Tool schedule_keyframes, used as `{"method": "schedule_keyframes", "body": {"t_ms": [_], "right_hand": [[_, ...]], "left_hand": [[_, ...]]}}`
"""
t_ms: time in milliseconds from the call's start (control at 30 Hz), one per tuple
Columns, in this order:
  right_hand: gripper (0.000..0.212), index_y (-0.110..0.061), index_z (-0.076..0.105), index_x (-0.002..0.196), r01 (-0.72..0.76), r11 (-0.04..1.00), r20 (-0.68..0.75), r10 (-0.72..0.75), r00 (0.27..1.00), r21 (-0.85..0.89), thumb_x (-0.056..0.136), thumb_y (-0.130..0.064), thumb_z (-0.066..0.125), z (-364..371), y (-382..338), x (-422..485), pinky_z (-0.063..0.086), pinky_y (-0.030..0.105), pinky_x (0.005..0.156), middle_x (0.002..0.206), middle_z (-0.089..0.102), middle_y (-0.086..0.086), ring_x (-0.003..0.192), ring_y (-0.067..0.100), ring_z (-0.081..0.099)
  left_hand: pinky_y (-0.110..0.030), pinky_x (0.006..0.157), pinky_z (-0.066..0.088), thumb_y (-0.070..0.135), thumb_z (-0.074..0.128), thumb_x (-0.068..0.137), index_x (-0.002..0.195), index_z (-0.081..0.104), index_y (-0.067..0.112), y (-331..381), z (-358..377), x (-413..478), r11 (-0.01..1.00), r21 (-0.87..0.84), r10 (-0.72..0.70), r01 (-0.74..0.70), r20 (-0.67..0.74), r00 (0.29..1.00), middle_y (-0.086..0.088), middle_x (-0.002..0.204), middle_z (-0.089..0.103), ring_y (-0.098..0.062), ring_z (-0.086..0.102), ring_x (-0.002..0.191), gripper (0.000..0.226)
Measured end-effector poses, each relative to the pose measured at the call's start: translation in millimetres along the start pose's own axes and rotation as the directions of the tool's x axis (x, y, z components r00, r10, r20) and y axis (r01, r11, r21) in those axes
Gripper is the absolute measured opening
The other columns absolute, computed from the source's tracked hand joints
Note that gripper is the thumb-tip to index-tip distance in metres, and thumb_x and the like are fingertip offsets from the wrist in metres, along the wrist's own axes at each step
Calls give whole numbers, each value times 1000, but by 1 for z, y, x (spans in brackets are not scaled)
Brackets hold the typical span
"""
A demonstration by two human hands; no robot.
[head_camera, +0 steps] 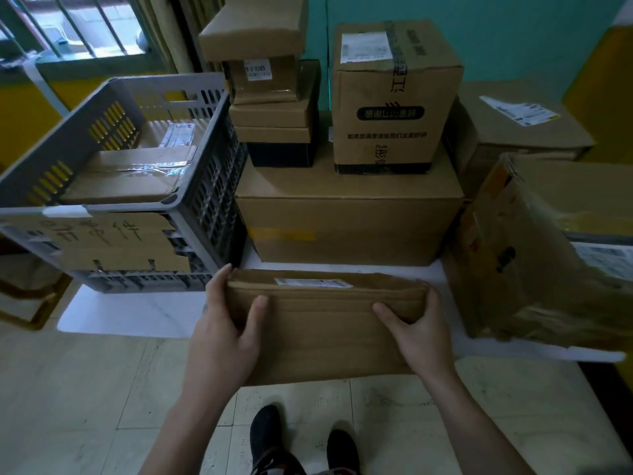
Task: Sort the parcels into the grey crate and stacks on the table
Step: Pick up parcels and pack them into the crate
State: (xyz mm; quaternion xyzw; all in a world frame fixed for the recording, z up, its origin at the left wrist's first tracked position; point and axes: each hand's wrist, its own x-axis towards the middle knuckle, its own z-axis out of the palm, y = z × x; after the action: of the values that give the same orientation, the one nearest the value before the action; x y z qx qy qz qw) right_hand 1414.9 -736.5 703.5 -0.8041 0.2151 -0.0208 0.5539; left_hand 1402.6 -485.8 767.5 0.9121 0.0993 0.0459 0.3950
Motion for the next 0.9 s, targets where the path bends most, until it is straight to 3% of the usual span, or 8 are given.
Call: {"method": "schedule_keyframes", "body": {"t_ms": [133,267,433,567,767,900], "right_hand": [[73,-17,46,132,-14,1000,-40,14,999,2,74,-50,76,8,-3,1,43,19,76,109,54,-13,100,9,54],[69,-15,55,117,-3,999,-144,8,990,32,69,-62,67,10,-8,-1,39,14,64,93,56,-17,82,1,54],[57,-15,56,108,-8,1000,-213,14,977,30,73,-54,76,6,-8,2,43,19,62,91,60,-14,81,-3,55],[55,-15,54,102,-17,999,-240,24,970,33,71,-55,77,6,-7,0,45,25,64,89,59,-12,80,0,56],[57,-13,55,101,-60,998,-233,60,971,6,70,-55,79,11,-5,6,43,25,61,88,59,-10,80,5,57],[64,-13,52,105,-81,997,-234,77,969,-9,69,-58,79,13,-5,10,41,24,59,89,57,-10,78,4,55]], "left_hand": [[-42,94,48,53,66,86,147,32,18,9,7,8,994,-18,-112,110,-80,991,-6,130,56,-28,56,119,78],[-42,88,49,55,66,85,133,42,12,7,14,19,982,-64,-182,175,-129,975,1,109,53,-23,55,103,69],[-34,81,44,51,70,84,114,43,20,0,24,21,970,-172,-196,172,-128,972,9,94,52,-17,53,92,51],[-31,79,43,49,72,83,112,45,19,-6,30,23,962,-225,-191,156,-143,971,15,92,51,-5,51,84,50],[-35,83,47,51,77,80,116,52,16,-15,35,32,927,-291,-283,238,-123,951,8,95,56,-16,55,90,55],[-36,84,47,51,77,79,115,48,19,-18,43,34,909,-315,-312,273,-79,947,13,96,54,-13,55,89,55]]}}
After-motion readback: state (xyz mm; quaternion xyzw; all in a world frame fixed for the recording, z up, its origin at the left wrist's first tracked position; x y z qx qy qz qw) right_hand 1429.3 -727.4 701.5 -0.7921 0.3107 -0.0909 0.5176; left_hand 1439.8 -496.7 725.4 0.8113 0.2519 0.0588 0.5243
